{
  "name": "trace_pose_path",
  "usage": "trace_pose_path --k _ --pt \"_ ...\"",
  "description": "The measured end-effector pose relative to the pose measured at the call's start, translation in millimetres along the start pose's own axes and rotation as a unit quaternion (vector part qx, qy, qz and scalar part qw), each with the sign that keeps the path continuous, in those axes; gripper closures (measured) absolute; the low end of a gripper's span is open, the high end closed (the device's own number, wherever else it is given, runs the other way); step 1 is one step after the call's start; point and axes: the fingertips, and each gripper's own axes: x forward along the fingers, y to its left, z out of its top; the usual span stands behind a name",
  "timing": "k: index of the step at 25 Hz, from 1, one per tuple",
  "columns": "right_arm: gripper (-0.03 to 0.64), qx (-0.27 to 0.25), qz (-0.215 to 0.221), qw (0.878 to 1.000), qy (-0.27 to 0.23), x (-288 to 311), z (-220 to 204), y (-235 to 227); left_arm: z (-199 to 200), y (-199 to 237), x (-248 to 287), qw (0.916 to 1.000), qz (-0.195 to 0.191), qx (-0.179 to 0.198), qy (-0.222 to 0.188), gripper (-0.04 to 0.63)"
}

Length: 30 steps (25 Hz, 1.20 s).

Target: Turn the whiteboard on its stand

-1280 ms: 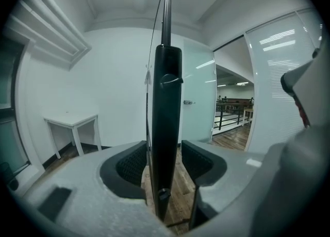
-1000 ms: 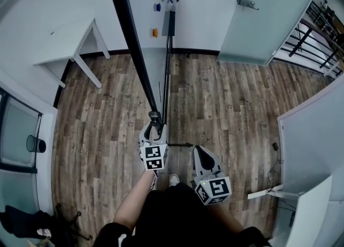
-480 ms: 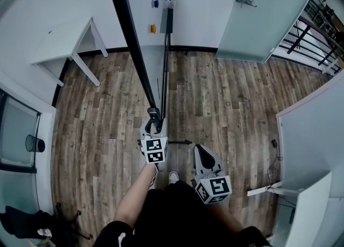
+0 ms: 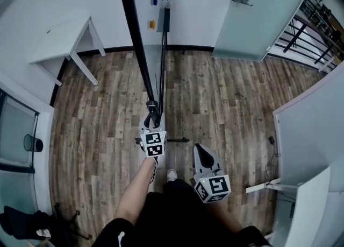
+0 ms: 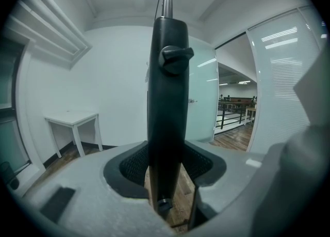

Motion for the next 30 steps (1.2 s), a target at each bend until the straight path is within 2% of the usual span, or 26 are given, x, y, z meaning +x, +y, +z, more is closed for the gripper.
trace_pose_path --k 8,19,30 --pt "0.603 0.001 -0.009 1.0 0.004 -31 -21 15 -19 4 -43 1.0 0.002 0.0 -0.008 0.393" --pt "0.603 -0.006 -0.016 1.0 -0.004 -72 -32 56 -42 11 -102 0.9999 -0.012 0.006 0.004 0.393" --pt "0.603 -0.003 -0.046 0.999 -0.011 -133 -52 78 -60 -51 -160 0.9986 -0.048 0.021 -0.012 0.396"
